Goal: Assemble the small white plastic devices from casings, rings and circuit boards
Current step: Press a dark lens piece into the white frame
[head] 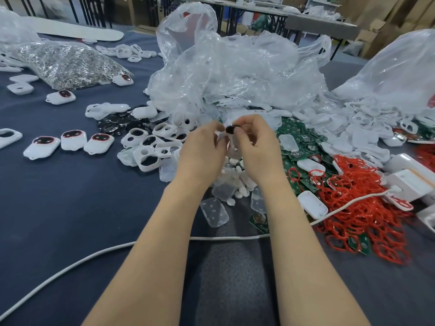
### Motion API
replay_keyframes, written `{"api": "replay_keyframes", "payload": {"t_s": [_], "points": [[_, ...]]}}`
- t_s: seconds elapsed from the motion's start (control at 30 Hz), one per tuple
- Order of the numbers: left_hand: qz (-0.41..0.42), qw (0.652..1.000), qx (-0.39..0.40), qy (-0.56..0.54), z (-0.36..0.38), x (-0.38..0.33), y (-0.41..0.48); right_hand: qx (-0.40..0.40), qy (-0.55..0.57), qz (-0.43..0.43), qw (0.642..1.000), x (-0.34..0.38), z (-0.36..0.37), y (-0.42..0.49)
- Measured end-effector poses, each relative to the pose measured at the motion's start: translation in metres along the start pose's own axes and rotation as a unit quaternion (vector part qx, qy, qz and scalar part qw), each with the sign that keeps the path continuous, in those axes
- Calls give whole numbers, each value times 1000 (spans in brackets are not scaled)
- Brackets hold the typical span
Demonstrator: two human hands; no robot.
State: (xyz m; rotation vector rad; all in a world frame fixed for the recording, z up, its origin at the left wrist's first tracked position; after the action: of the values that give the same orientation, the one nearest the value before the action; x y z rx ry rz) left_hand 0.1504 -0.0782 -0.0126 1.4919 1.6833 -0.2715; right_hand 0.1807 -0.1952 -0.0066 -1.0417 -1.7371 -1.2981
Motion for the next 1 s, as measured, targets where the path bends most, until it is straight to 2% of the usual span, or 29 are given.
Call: {"api": "replay_keyframes", "payload": {"t_s": [0.07, 0.13, 0.2, 0.27, 0.33, 0.4, 0.5, 0.57, 0.67, 0.83, 1.0], "points": [[-86, 991, -35, -97, -7, 16, 0, -7, -45, -4, 999, -2, 1, -1], [-160, 963, -46, -212, -6, 29, -2, -27, -55, -19, 998, -1, 2, -3], [-194, 936, -21, -293, 2, 33, -3, -71, -54, -28, 996, 1, 0, -5], [-198, 926, 33, -319, 14, 32, -3, -117, -43, -25, 992, 0, -5, -7], [-184, 926, 90, -318, 26, 25, -5, -147, -40, -19, 988, -1, -11, -7], [-169, 930, 101, -312, 29, 20, -6, -156, -36, -19, 987, -2, -12, -6], [-140, 955, 41, -259, 19, 21, -2, -149, 0, -2, 989, -6, -11, -4], [-87, 984, -34, -153, 3, 18, 0, -146, 25, 17, 989, -10, -14, -3], [4, 991, -123, -54, -15, 3, -5, -147, 46, 25, 988, -11, -17, -3], [82, 975, -195, -70, -25, -10, -13, -132, 72, 24, 988, -10, -14, -4], [100, 965, -221, -95, -29, -11, -15, -134, 97, 6, 986, -5, -14, -4]]}}
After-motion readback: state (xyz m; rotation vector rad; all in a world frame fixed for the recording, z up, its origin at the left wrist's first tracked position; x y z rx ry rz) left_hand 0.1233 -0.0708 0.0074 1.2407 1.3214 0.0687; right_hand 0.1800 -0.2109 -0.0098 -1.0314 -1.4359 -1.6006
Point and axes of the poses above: each hand's wrist, its own y-axis towards the middle knuckle, its own z-axis out of the palm, x = y × z, the point moved 8 cm from there along y, towards the middle knuckle, and after that the axes turned 6 degrees about y, right-handed, at the moved point
